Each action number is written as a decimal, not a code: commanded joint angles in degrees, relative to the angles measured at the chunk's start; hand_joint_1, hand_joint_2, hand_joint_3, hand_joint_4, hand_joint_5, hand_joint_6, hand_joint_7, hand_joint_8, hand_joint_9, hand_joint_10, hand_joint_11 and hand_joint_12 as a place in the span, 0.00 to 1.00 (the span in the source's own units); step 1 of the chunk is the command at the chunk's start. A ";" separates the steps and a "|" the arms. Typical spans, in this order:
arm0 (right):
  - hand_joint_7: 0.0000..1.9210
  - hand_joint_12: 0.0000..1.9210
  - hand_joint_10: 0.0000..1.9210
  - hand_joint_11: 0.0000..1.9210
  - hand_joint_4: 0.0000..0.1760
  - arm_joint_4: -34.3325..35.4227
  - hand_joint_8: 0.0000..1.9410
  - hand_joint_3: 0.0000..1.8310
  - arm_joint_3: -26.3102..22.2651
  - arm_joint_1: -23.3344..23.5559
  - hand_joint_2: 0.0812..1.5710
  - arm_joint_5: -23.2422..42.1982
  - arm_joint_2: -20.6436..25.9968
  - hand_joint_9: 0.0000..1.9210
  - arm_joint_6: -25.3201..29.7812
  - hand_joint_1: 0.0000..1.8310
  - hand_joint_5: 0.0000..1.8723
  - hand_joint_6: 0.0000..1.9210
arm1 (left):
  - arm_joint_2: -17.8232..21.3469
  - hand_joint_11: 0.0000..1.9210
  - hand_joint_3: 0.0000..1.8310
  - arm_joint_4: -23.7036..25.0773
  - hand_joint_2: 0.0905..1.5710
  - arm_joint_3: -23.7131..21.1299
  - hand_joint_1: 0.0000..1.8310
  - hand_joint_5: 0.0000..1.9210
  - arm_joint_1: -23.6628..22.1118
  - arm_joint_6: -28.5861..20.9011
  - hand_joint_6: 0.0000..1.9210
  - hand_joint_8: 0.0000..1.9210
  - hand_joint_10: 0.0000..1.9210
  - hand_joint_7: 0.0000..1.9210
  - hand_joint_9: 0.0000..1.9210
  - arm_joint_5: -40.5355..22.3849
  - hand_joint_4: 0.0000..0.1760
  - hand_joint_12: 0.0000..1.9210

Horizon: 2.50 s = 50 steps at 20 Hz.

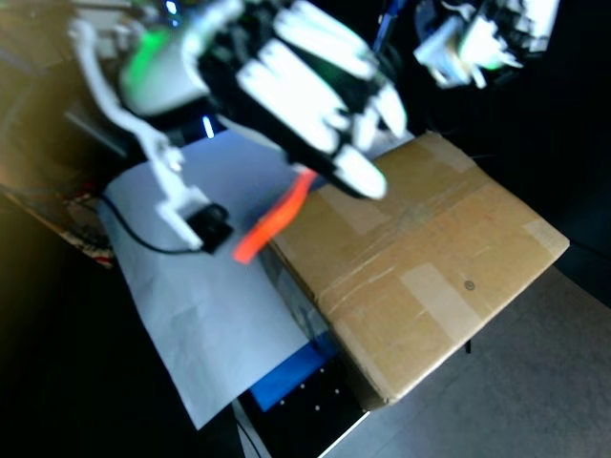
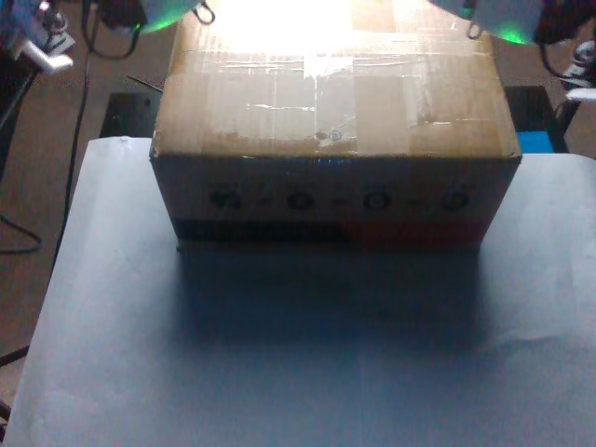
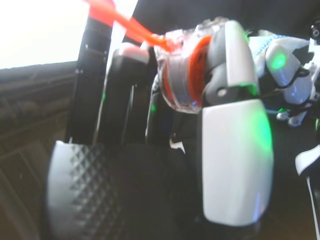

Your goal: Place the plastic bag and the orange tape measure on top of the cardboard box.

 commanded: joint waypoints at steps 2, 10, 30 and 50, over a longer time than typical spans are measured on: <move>0.51 0.79 0.65 0.52 0.00 -1.97 0.50 0.00 2.03 2.10 0.69 -5.38 -1.38 0.52 -0.01 0.76 0.44 0.54 | -1.48 0.47 0.00 1.77 0.76 1.72 0.67 0.40 -1.98 -0.01 0.53 0.78 0.84 0.44 0.49 4.37 0.00 1.00; 0.48 0.81 0.69 0.52 0.00 -1.66 0.57 0.00 10.64 2.77 0.70 -1.16 -6.95 0.50 0.00 0.75 0.46 0.49 | -11.46 0.51 0.00 1.77 0.72 12.30 0.69 0.44 -4.56 -0.04 0.49 0.66 0.64 0.51 0.56 -4.43 0.00 0.83; 0.39 0.95 0.81 0.37 0.00 6.11 0.68 0.00 12.78 -5.24 0.65 1.79 -10.07 0.40 0.40 0.53 0.43 0.36 | -15.07 0.18 0.00 1.77 0.65 17.51 0.57 0.32 -0.89 -0.37 0.35 0.60 0.79 0.25 0.21 -16.05 0.00 1.00; 0.39 0.87 0.52 0.18 0.00 5.12 0.34 0.00 7.27 -5.24 0.64 -2.21 -5.87 0.32 2.90 0.22 0.40 0.19 | -7.13 0.00 0.00 1.77 0.57 9.07 0.41 0.10 1.07 -0.37 0.00 0.00 0.02 0.08 0.04 -11.69 0.00 0.18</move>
